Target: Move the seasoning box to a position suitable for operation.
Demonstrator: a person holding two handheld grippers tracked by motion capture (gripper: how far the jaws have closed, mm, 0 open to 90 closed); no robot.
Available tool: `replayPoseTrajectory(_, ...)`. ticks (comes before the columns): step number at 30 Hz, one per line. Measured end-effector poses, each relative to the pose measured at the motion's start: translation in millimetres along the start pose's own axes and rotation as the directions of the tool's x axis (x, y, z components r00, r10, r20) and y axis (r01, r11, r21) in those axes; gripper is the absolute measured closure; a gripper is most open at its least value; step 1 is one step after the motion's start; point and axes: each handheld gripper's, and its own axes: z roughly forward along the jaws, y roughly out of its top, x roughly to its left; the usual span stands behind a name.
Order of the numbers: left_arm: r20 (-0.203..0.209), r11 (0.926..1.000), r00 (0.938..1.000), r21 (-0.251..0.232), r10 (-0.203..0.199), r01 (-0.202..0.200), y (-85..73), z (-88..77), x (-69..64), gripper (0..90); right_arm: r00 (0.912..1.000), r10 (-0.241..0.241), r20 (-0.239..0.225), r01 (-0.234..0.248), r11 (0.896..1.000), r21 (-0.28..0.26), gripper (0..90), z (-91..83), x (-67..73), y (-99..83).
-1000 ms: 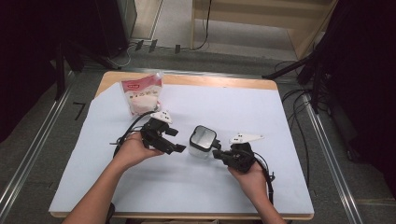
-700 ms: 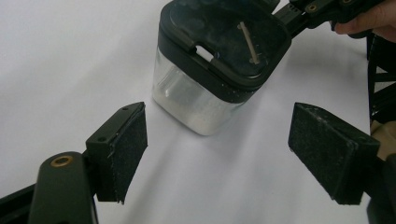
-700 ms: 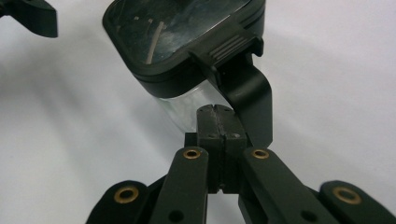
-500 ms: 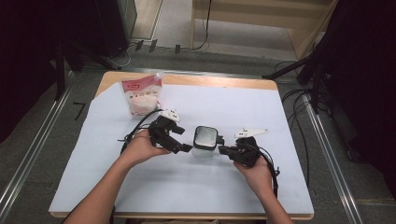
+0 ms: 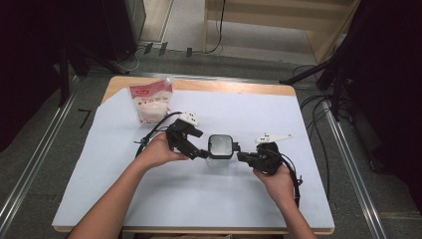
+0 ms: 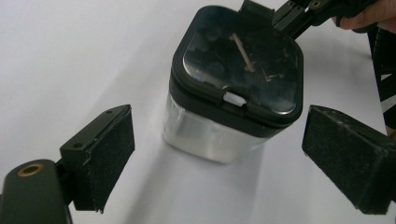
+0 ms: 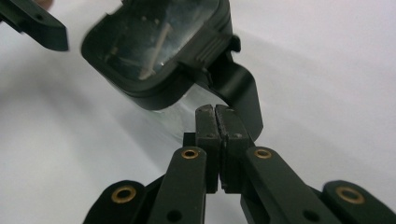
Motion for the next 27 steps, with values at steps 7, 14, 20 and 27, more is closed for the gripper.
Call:
replayPoseTrajectory(7, 0.005, 0.9984, 0.9993, 0.043, 0.037, -0.037, 1.1, 5.7, -2.2, 10.1, 0.9996, -0.010, 0.027, 0.010, 1.000, -0.020, 89.9, -15.5, -3.2, 5.6)
replayPoseTrajectory(14, 0.042, 0.9962, 0.9976, 0.065, 0.055, -0.058, 8.6, 9.4, -0.7, 9.4, 0.9998, 0.010, 0.018, -0.010, 1.000, -0.001, 89.9, -11.1, -11.1, 12.8)
replayPoseTrajectory(20, 0.053, 0.9933, 0.9952, 0.077, 0.082, -0.086, 12.3, 14.2, -0.6, 9.5, 0.9998, 0.012, 0.018, -0.013, 0.999, 0.029, 90.0, -2.6, -16.4, 19.9)
replayPoseTrajectory(27, 0.017, 0.9904, 0.9933, 0.076, 0.114, -0.115, 11.6, 28.0, -4.0, 9.5, 0.9993, 0.020, 0.032, -0.021, 0.999, 0.031, 90.0, 0.6, -18.4, 16.5)
